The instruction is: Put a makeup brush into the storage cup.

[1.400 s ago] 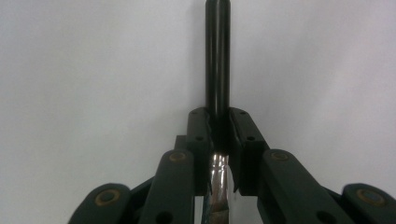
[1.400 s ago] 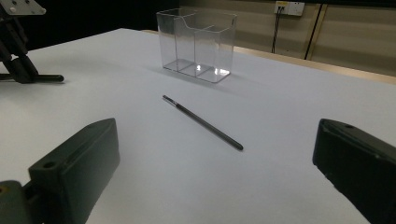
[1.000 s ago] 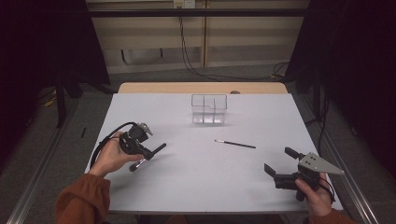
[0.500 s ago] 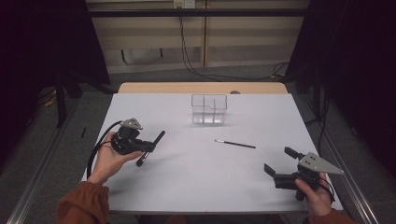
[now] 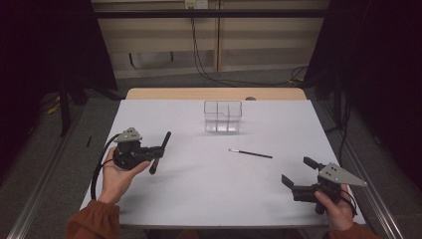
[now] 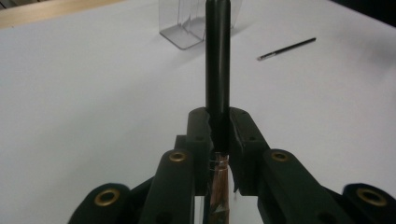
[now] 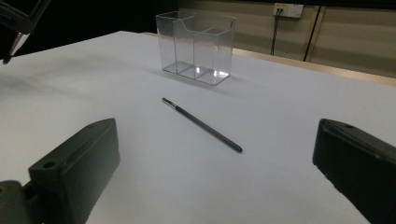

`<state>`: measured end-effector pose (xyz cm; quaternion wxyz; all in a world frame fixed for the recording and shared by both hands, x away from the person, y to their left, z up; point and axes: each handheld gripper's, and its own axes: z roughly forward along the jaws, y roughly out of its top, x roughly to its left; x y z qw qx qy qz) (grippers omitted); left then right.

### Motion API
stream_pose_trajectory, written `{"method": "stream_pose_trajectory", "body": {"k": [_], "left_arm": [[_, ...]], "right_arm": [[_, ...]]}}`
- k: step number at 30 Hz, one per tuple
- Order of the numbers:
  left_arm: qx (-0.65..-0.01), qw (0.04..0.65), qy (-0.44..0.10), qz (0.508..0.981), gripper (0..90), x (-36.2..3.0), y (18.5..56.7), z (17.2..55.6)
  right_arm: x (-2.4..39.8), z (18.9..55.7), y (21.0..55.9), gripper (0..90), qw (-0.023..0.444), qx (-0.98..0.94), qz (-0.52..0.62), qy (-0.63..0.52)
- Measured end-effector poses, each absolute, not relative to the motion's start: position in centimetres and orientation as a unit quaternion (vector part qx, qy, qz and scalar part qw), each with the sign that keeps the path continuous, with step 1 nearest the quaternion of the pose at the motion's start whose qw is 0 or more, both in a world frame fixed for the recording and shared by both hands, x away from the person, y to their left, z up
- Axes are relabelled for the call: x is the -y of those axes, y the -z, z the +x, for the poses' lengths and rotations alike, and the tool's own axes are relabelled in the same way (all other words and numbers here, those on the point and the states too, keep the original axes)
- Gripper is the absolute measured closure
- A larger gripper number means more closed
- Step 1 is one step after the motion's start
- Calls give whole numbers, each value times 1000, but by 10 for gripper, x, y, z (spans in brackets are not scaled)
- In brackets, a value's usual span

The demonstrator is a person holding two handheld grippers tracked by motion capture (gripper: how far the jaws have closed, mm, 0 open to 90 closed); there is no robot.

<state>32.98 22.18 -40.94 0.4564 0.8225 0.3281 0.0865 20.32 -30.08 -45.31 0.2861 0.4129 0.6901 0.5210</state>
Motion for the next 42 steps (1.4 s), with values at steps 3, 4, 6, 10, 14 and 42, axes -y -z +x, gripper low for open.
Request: {"method": "stream_pose_trajectory", "body": {"k": [3, 4, 6, 10, 14, 42], "left_arm": [[-331, 479, -83, 809, 799, -226, 409, 326], [-328, 490, -77, 804, 799, -226, 410, 324], [-326, 497, -76, 801, 799, -226, 410, 323], [-319, 506, -66, 798, 799, -219, 414, 320], [-311, 521, -49, 794, 798, -212, 413, 319], [-238, 521, -33, 819, 799, -164, 398, 300]], "right_arm": [[301, 203, 453, 0, 286, -691, 411, -522], [301, 203, 453, 0, 286, -690, 411, -522], [301, 203, 453, 0, 286, -690, 411, -523], [301, 203, 452, 0, 286, -691, 406, -525], [300, 205, 452, 0, 283, -690, 406, -528], [276, 215, 436, 3, 256, -699, 359, -563]]}}
